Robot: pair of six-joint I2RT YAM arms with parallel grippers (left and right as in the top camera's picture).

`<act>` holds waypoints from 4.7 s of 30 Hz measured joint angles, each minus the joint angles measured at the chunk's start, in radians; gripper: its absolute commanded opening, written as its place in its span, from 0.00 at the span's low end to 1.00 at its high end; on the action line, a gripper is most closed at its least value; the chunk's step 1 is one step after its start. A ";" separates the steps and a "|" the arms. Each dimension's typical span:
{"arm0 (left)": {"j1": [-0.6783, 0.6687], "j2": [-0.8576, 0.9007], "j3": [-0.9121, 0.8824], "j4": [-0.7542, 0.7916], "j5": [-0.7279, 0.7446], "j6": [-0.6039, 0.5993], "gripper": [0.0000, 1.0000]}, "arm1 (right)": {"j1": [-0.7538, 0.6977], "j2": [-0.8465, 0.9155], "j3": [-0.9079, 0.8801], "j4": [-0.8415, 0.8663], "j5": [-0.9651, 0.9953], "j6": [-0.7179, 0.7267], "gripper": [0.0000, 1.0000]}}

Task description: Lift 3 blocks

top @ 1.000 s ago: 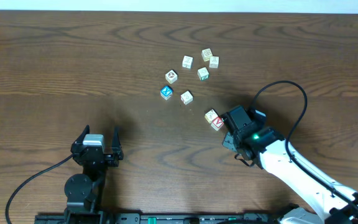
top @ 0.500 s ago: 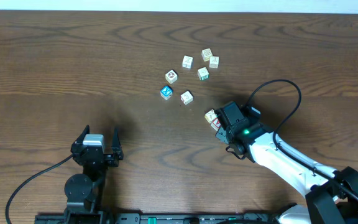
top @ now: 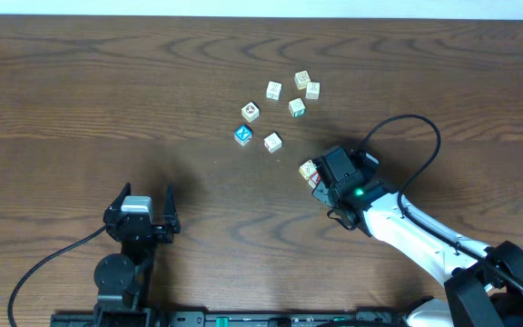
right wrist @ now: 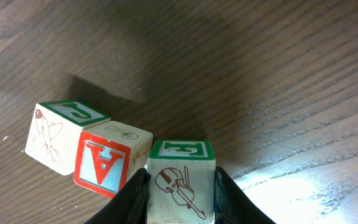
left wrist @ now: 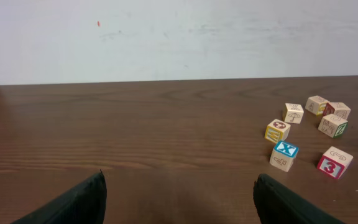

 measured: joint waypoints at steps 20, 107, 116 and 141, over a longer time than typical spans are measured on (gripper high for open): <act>0.000 0.000 0.000 0.000 0.000 0.000 0.76 | 0.000 0.000 0.000 0.011 -0.006 -0.026 0.36; 0.000 0.000 0.000 0.000 0.000 0.000 0.76 | 0.000 -0.222 0.012 -0.361 0.066 -0.169 0.07; 0.000 0.000 0.000 0.000 0.000 0.000 0.76 | 0.000 -0.085 -0.016 -0.273 0.049 -0.167 0.01; 0.000 0.000 0.000 0.000 0.000 0.000 0.76 | 0.048 0.032 -0.019 -0.106 -0.078 -0.211 0.02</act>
